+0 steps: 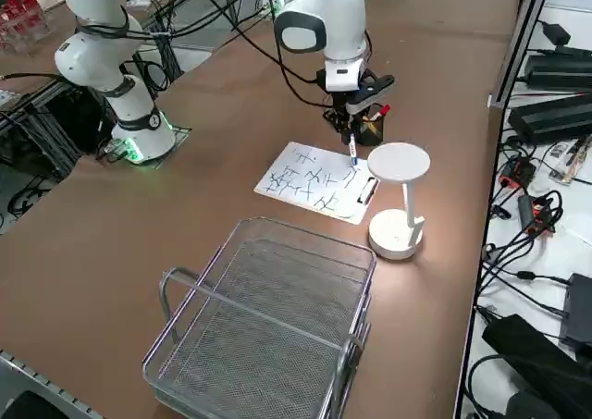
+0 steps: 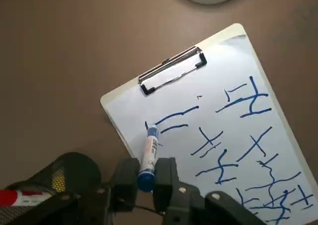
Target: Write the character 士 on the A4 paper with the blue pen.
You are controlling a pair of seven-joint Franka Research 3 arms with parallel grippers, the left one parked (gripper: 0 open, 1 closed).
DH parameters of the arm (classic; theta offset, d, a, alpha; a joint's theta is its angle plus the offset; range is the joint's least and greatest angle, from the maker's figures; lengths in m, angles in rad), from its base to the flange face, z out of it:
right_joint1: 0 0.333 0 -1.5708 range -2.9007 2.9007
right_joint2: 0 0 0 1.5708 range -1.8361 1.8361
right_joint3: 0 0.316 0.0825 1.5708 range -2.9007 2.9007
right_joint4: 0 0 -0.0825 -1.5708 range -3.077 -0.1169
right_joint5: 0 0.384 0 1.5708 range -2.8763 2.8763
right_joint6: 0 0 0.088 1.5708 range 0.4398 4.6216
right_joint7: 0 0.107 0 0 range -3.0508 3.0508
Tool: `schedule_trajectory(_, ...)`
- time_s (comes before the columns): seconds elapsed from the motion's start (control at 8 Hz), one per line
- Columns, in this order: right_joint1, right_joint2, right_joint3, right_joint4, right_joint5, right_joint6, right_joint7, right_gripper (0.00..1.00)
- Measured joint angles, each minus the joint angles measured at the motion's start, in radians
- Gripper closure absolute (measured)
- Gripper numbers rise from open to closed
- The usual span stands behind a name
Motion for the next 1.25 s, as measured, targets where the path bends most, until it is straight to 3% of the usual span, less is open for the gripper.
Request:
schedule_trajectory(0.88, 0.000, -0.006, 0.003, 0.008, 0.000, 0.003, -0.034, 0.81)
schedule_trajectory(1.25, -0.012, -0.050, 0.001, 0.018, 0.000, -0.057, -0.183, 0.81)
